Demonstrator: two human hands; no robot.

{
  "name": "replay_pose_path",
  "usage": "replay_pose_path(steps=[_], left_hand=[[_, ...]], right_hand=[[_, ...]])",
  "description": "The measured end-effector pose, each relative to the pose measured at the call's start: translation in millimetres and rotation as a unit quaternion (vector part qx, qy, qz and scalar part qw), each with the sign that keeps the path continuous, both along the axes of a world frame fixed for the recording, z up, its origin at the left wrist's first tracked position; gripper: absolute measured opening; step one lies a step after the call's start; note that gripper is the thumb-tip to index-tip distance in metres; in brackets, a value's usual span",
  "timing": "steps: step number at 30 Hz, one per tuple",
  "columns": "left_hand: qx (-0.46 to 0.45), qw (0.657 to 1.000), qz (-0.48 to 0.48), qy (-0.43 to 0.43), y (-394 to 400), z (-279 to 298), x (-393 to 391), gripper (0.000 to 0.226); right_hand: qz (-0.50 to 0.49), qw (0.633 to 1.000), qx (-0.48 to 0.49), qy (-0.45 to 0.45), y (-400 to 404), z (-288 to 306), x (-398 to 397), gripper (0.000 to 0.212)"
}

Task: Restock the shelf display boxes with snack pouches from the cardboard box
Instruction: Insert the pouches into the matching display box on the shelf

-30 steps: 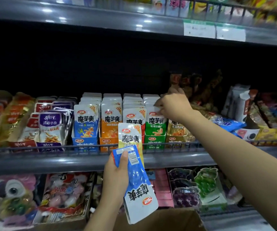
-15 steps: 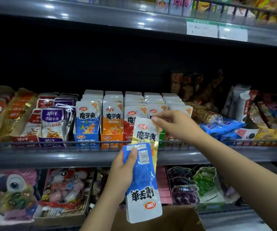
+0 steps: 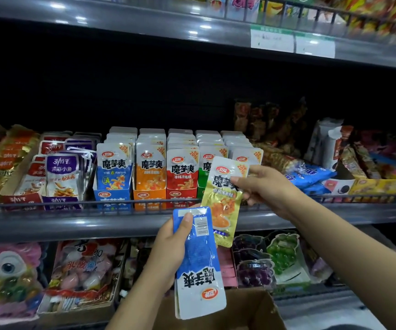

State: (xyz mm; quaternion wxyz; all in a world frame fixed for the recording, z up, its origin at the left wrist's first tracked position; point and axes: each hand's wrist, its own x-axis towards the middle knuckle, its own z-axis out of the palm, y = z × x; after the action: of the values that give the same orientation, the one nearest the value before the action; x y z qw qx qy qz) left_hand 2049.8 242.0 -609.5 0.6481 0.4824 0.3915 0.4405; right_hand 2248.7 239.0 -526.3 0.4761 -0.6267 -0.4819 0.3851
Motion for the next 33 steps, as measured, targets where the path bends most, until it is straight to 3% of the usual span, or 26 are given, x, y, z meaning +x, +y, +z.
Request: replay_pose_path(steps=[3, 5, 9, 12, 15, 19, 23, 29, 33], left_hand=[[0.003, 1.0, -0.001, 0.002, -2.0, -2.0, 6.4, 0.021], [0.015, 1.0, -0.006, 0.015, -2.3, -3.1, 11.5, 0.022], [0.031, 0.999, -0.022, 0.019, -0.6, -4.0, 21.7, 0.024], [0.021, 1.0, -0.02, -0.004, 3.6, -4.0, 28.5, 0.024], [0.022, 1.0, -0.021, -0.008, 8.9, -3.9, 35.7, 0.024], [0.018, 1.0, -0.017, -0.013, 14.4, -4.3, 42.9, 0.025], [0.008, 1.0, -0.012, -0.025, 18.5, -4.7, 44.7, 0.026], [0.009, 0.999, -0.015, -0.037, 22.9, -4.3, 43.1, 0.027], [0.015, 0.999, -0.016, -0.035, 24.1, -4.7, 43.6, 0.027]], right_hand=[[0.055, 0.996, -0.067, -0.016, -13.1, -10.3, -3.7, 0.01], [0.042, 0.995, -0.076, -0.047, -19.5, -13.9, -3.5, 0.005], [-0.08, 0.995, 0.024, -0.057, -23.6, -4.1, 11.8, 0.006], [-0.151, 0.974, 0.121, -0.119, -19.3, 7.2, 26.3, 0.015], [-0.184, 0.951, 0.17, -0.179, -6.9, 11.5, 38.1, 0.006], [-0.178, 0.918, 0.177, -0.308, 13.6, 7.1, 40.8, 0.01], [-0.159, 0.91, 0.154, -0.351, 26.9, -2.5, 41.1, 0.014], [-0.13, 0.932, 0.136, -0.309, 41.8, -10.1, 45.4, 0.026], [-0.101, 0.973, 0.106, -0.179, 44.0, -11.6, 52.2, 0.006]])
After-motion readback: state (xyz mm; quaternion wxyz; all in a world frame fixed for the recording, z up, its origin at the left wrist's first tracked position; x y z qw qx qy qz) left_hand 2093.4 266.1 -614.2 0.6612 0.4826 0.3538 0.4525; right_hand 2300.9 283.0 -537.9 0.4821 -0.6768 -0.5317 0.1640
